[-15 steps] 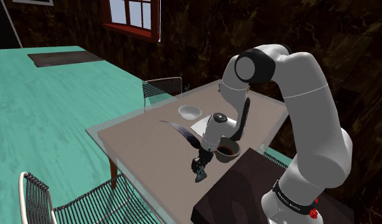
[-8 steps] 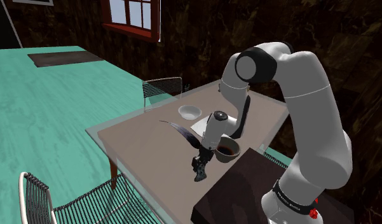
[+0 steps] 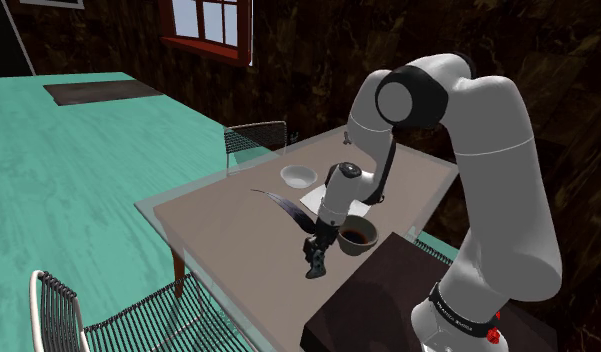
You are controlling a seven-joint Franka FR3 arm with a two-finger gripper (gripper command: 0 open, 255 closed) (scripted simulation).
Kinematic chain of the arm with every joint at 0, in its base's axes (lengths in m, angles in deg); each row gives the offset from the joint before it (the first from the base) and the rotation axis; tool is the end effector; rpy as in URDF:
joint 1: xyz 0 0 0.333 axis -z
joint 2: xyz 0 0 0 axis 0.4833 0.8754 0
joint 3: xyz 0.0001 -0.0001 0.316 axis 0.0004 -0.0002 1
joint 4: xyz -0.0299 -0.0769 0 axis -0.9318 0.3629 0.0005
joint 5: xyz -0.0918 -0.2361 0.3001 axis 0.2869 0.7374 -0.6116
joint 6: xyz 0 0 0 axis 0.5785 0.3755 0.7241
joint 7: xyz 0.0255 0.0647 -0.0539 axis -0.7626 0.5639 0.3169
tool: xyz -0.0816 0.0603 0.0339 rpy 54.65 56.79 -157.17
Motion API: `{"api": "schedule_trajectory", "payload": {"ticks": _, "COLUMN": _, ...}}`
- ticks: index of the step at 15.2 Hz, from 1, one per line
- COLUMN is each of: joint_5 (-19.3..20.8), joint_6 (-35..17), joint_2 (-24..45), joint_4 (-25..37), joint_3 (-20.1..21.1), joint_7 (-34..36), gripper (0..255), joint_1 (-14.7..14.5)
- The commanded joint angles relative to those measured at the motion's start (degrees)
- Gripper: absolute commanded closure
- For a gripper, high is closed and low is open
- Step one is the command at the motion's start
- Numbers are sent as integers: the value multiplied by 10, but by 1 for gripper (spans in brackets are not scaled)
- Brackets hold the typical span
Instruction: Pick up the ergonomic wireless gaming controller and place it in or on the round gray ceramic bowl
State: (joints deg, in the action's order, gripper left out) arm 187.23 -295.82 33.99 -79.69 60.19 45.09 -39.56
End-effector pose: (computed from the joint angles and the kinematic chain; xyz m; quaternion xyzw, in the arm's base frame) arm 0.3815 0.0112 0.1194 -0.9945 0.0581 -0.0226 0.0846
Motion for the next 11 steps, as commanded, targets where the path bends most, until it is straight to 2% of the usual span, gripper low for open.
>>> {"api": "schedule_trajectory", "payload": {"ticks": 1, "joint_5": 18, "joint_6": -13, "joint_2": -13, "joint_4": -1, "joint_3": -20, "joint_7": 23, "gripper": 255, "joint_1": -21}}
{"api": "schedule_trajectory", "payload": {"ticks": 11, "joint_5": 106, "joint_6": -69, "joint_2": -72, "joint_4": 1, "joint_3": -104, "joint_7": 129, "gripper": 255, "joint_1": -110}}
